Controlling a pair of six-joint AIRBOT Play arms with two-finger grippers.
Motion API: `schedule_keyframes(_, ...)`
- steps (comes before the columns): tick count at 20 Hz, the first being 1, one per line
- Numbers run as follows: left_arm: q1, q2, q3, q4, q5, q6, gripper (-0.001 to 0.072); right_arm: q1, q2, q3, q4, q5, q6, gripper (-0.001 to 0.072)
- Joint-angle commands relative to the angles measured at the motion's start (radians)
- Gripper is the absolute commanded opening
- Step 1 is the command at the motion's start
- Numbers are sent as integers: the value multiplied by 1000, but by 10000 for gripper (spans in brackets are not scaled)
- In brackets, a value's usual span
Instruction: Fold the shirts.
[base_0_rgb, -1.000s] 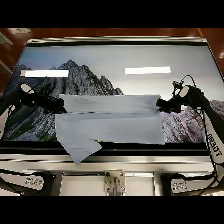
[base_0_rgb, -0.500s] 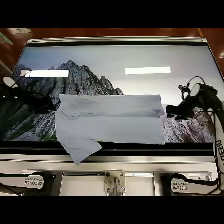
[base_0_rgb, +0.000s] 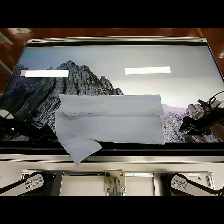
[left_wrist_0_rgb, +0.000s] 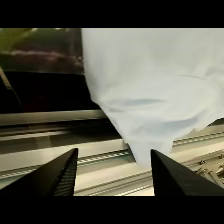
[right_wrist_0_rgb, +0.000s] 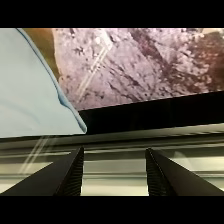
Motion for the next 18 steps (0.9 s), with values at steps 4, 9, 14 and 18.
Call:
schedule_keyframes(4,22,30,-158,-72,122,61,527,-31,13,-37,91,-61,-18,524)
schedule_keyframes(9,-5,10,-208,-142,220,84,526,-31,13,-37,128,-68,-9,524)
schedule_keyframes(14,-37,-4,-242,-195,278,122,360,-31,13,-37,146,-54,7,525)
schedule_keyframes(18,-37,-4,-242,-225,272,140,166,-31,13,-47,142,-31,11,526)
